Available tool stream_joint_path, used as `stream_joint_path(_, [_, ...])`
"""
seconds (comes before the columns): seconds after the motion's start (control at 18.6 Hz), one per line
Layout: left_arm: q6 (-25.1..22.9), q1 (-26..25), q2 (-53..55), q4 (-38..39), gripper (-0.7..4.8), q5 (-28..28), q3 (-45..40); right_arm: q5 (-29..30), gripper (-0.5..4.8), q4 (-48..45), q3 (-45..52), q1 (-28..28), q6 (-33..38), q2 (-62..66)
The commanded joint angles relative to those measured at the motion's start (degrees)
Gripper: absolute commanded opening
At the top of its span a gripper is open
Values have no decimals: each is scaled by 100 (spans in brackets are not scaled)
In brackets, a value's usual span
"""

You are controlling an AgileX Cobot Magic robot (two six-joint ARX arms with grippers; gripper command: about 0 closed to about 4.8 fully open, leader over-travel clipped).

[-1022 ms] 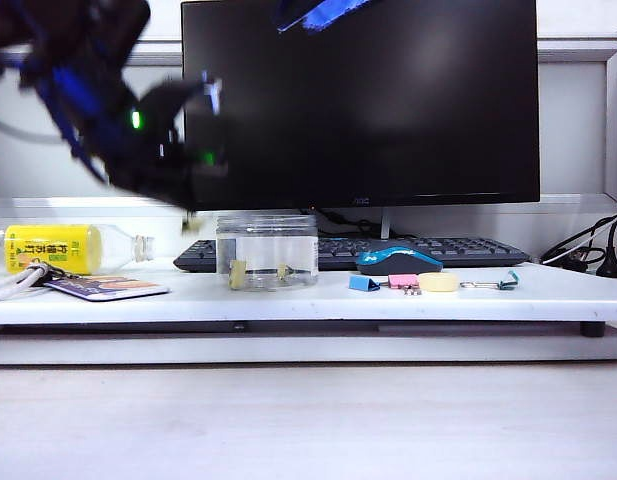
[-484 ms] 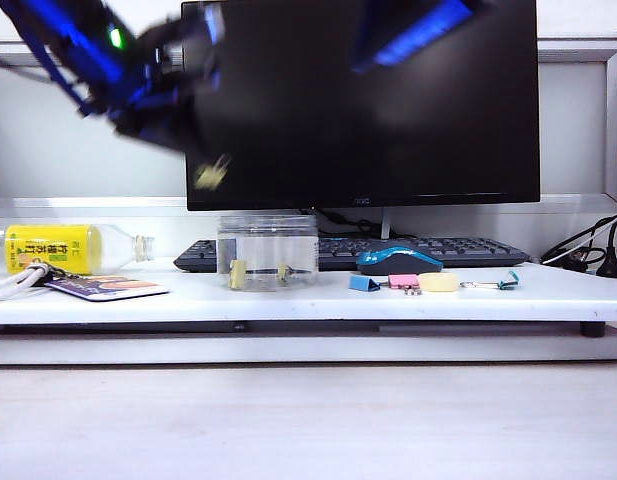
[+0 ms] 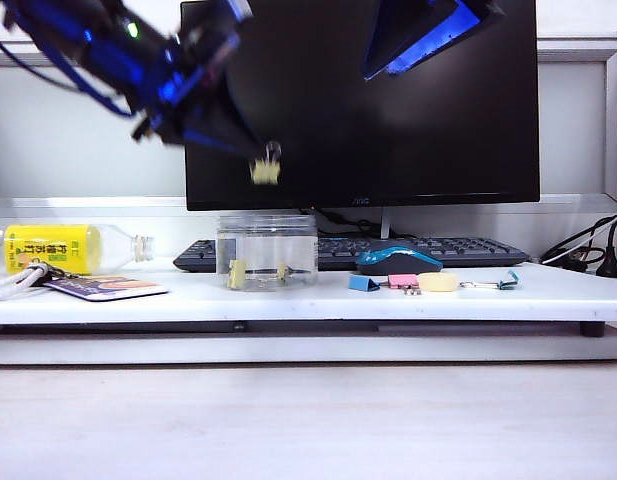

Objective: Pick up the clips with the largest number of clips of the same color on the table and place them in a round transparent plastic box.

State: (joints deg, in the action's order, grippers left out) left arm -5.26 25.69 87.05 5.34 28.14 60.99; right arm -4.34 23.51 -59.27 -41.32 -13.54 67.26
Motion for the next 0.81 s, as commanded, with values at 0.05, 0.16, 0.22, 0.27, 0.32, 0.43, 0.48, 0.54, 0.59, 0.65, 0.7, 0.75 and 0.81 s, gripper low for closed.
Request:
stream_joint_path(0.05, [28,28,162,-120,15,35,31,44,178,42,-24,2,9,-9])
stream_joint_path(0.16, [125,28,210,-243,30,-138,31,44,178,76,-24,0,26,-9])
stream_joint_path(0.22, [122,28,210,-293,30,-157,31,55,178,76,-24,0,28,-9])
stream_joint_path(0.27, [122,28,212,-350,30,-229,31,68,175,76,-24,0,31,-9])
stream_joint_path(0.32, [125,28,221,-444,30,-269,31,120,175,74,-24,-2,55,-9])
stream_joint_path(0.43, [129,28,219,-531,52,-258,33,190,175,76,-24,-2,146,-9])
stream_joint_path(0.48, [153,28,212,-533,99,-251,39,190,175,79,-24,-2,146,-9])
stream_joint_path(0.54, [210,28,205,-448,156,-238,109,190,175,79,-24,-2,146,-9])
stream_joint_path(0.59, [229,28,162,-295,162,-197,219,197,175,81,-24,0,153,-9])
stream_joint_path(0.65, [197,28,2,-107,162,-173,334,352,175,76,-24,7,155,-11])
stream_joint_path(0.7, [105,28,-142,-87,161,-173,354,492,175,70,-24,39,184,-15])
stream_joint_path(0.75, [-11,28,-358,-92,161,-177,354,564,175,66,-24,81,240,-20])
stream_joint_path(0.81, [-109,24,-614,-66,161,-214,354,605,175,61,-24,144,313,-31])
